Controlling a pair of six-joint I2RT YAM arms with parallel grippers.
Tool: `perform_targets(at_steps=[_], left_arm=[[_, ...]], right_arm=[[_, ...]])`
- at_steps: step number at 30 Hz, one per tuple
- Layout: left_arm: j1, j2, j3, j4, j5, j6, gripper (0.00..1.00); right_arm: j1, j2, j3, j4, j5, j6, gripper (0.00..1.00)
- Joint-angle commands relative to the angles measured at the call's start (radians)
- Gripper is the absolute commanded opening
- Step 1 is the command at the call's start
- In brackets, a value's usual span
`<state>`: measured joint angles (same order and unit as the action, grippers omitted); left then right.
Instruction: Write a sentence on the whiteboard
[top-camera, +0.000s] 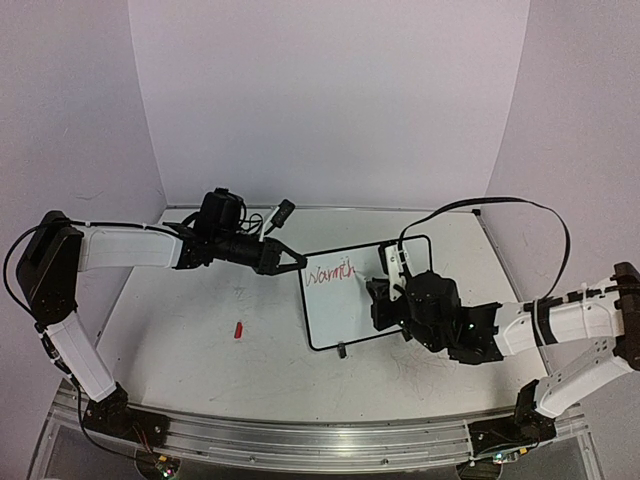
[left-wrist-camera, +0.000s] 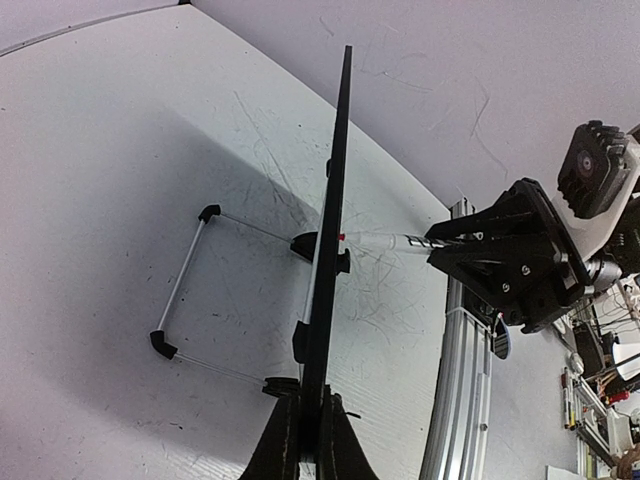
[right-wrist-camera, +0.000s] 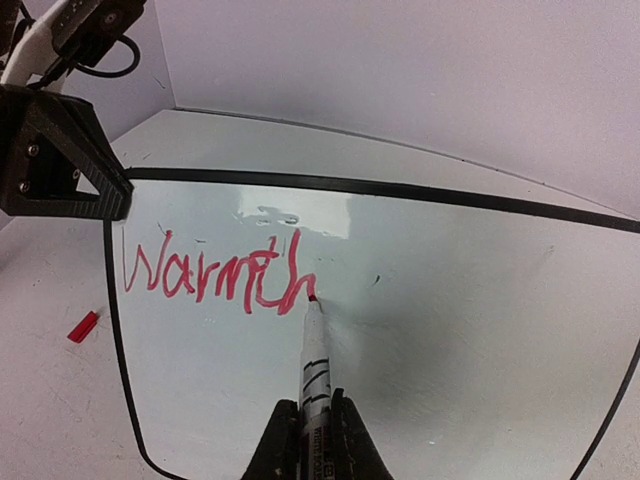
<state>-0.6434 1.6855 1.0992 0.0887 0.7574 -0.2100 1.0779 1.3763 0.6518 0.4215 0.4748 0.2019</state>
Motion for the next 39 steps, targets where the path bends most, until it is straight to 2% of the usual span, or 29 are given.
perform_targets(at_steps=[1, 8, 12, 19, 39], left_arm=[[0.002, -0.048, 0.006, 0.026, 0.016, -0.006, 0.00], [0.002, -0.049, 0.006, 0.025, 0.017, -0.006, 0.00], [0.002, -0.049, 0.008, 0.025, 0.019, -0.007, 0.00], [0.002, -0.046, 0.007, 0.025, 0.019, -0.007, 0.00], [0.002, -0.051, 0.008, 0.025, 0.026, -0.008, 0.00]], right_arm=[[-0.007, -0.055, -0.011, -0.035, -0.003, 0.014, 0.00], [-0.022, -0.157, -0.012, -0.022, -0.039, -0.001, 0.00], [-0.064, -0.132, -0.007, 0.012, -0.064, -0.021, 0.00], [-0.067, -0.076, 0.009, 0.068, -0.064, -0.053, 0.00], [-0.066, -0.027, 0.019, 0.073, -0.020, -0.058, 0.00]])
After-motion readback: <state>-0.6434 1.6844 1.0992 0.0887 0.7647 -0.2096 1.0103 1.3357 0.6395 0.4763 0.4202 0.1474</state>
